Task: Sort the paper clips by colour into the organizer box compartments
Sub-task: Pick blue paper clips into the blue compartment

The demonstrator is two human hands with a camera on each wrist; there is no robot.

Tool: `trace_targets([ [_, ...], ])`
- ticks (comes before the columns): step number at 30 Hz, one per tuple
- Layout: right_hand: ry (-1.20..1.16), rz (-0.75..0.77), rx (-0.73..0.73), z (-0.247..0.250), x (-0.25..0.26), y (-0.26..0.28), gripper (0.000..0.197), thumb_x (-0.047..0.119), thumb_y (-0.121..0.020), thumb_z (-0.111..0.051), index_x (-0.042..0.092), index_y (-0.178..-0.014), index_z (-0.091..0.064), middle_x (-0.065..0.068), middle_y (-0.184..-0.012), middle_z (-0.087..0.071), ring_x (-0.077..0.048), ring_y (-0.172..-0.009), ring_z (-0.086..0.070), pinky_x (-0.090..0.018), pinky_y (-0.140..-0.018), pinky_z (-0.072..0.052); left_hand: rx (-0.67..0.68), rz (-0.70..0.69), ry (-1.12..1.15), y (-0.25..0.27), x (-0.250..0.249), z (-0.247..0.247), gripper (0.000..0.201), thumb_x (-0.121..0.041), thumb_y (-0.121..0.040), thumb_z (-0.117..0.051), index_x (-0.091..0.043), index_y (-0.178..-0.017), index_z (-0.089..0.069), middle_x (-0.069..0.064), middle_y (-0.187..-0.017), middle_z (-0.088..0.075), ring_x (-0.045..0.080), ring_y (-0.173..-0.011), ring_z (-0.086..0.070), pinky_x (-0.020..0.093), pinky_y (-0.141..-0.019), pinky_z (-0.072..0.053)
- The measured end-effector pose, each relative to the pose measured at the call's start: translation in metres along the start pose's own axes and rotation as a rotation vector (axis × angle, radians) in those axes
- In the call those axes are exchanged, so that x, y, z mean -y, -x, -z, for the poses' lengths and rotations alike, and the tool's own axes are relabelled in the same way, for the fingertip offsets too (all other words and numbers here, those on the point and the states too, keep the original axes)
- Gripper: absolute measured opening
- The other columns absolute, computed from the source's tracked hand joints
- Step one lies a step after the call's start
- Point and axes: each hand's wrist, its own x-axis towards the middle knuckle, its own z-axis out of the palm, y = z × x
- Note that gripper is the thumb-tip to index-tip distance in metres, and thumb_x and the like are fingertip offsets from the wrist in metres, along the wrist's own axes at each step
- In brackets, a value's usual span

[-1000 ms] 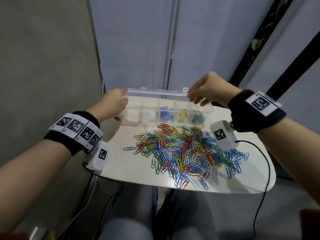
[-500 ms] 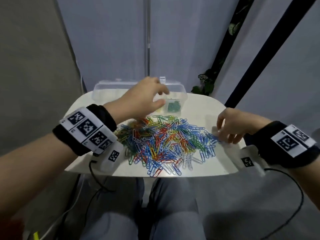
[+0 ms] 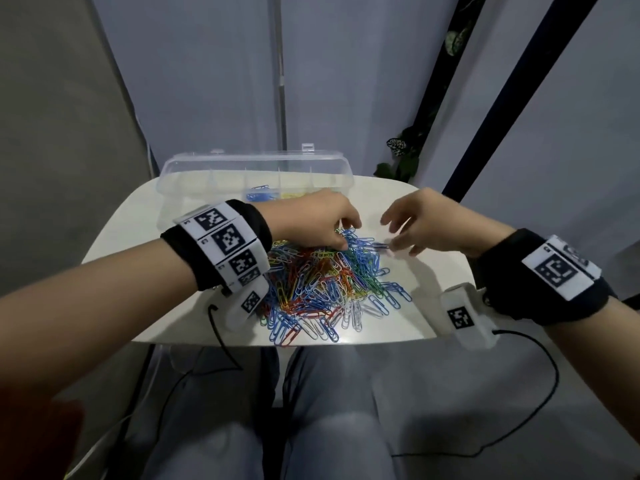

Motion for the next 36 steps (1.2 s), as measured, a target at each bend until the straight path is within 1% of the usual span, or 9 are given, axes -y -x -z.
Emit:
trace_targets([
  [4, 0.294, -0.097, 0.004, 0.011, -0.025, -0.002, 0.056, 0.015, -0.075, -0.078, 0.016, -0.127, -0.059, -0.002, -0.107, -0.058, -0.019, -0.094, -0.057, -0.024, -0.076, -0.042, 0.061, -0.032, -0.005, -0.01, -0.007, -0.004, 0.061, -0.042, -0.084, -0.07, -0.018, -0.138, -0.052, 0.001, -0.123, -0.059, 0.009, -0.095, -0.044, 0.02, -0.08, -0.032],
  [9, 0.261, -0.051, 0.164, -0.001, -0.026, 0.005, 0.056, 0.015, -0.073, -0.079, 0.014, -0.126, -0.06, -0.001, -0.083, -0.062, -0.018, -0.063, -0.059, -0.028, -0.065, -0.051, 0.097, -0.04, -0.038, -0.025, -0.018, -0.011, 0.065, -0.038, -0.082, -0.074, -0.017, -0.139, -0.05, 0.004, -0.12, -0.055, 0.019, -0.103, -0.051, 0.022, -0.082, -0.034],
  [14, 0.203, 0.015, 0.275, -0.007, -0.02, 0.005, 0.06, 0.022, -0.072, -0.084, 0.028, -0.127, -0.06, 0.004, -0.096, -0.06, -0.017, -0.059, -0.066, -0.023, -0.065, -0.054, 0.078, -0.036, 0.031, -0.034, -0.019, -0.013, 0.045, -0.027, -0.077, -0.08, -0.015, -0.118, -0.065, 0.002, -0.099, -0.063, 0.01, -0.073, -0.05, 0.023, -0.064, -0.037],
  [18, 0.169, -0.009, 0.281, -0.003, -0.02, 0.005, 0.06, 0.021, -0.073, -0.083, 0.025, -0.128, -0.059, 0.003, -0.099, -0.059, -0.016, -0.058, -0.067, -0.025, -0.065, -0.055, 0.061, -0.01, 0.056, -0.036, -0.019, -0.013, 0.035, -0.024, -0.073, -0.083, -0.014, -0.103, -0.068, 0.0, -0.088, -0.064, 0.001, -0.065, -0.049, 0.018, -0.058, -0.038],
  [20, 0.141, -0.031, 0.253, -0.004, -0.021, 0.005, 0.062, 0.017, -0.073, -0.083, 0.019, -0.129, -0.057, 0.002, -0.095, -0.059, -0.02, -0.059, -0.067, -0.032, -0.071, -0.058, 0.046, 0.017, 0.072, -0.034, -0.019, -0.011, 0.033, -0.021, -0.071, -0.085, -0.012, -0.098, -0.07, -0.004, -0.083, -0.061, 0.001, -0.068, -0.051, 0.025, -0.065, -0.045],
  [23, 0.132, -0.056, 0.218, -0.005, -0.019, 0.004, 0.053, 0.011, -0.074, -0.081, 0.009, -0.122, -0.059, -0.001, -0.087, -0.062, -0.024, -0.062, -0.068, -0.038, -0.076, -0.058, 0.022, 0.042, 0.135, -0.033, -0.017, -0.008, 0.032, -0.011, -0.068, -0.086, -0.009, -0.095, -0.07, 0.002, -0.086, -0.07, 0.01, -0.074, -0.062, 0.027, -0.072, -0.053],
  [26, 0.134, -0.026, 0.244, -0.01, -0.011, 0.006, 0.042, 0.01, -0.076, -0.08, 0.001, -0.114, -0.063, -0.009, -0.09, -0.068, -0.022, -0.063, -0.069, -0.035, -0.075, -0.057, 0.009, 0.054, 0.166, -0.032, -0.015, -0.007, 0.03, -0.002, -0.068, -0.082, -0.007, -0.095, -0.069, 0.004, -0.083, -0.073, 0.005, -0.068, -0.062, 0.016, -0.065, -0.048],
  [30, 0.071, 0.042, 0.279, -0.016, -0.003, 0.007, 0.049, 0.009, -0.076, -0.079, 0.003, -0.121, -0.06, -0.011, -0.098, -0.07, -0.023, -0.072, -0.072, -0.037, -0.078, -0.059, -0.046, 0.073, 0.254, -0.03, -0.011, -0.004, 0.023, 0.002, -0.069, -0.08, -0.006, -0.088, -0.071, 0.004, -0.076, -0.073, 0.001, -0.061, -0.062, 0.008, -0.054, -0.045],
  [36, -0.058, 0.013, 0.193, -0.007, -0.011, 0.002, 0.055, 0.002, -0.075, -0.079, 0.004, -0.126, -0.059, -0.016, -0.107, -0.065, -0.02, -0.063, -0.067, -0.03, -0.07, -0.061, -0.115, 0.104, 0.622, -0.016, -0.001, 0.006, 0.018, 0.006, -0.073, -0.077, -0.004, -0.085, -0.068, 0.01, -0.073, -0.071, 0.014, -0.065, -0.066, 0.024, -0.063, -0.055],
])
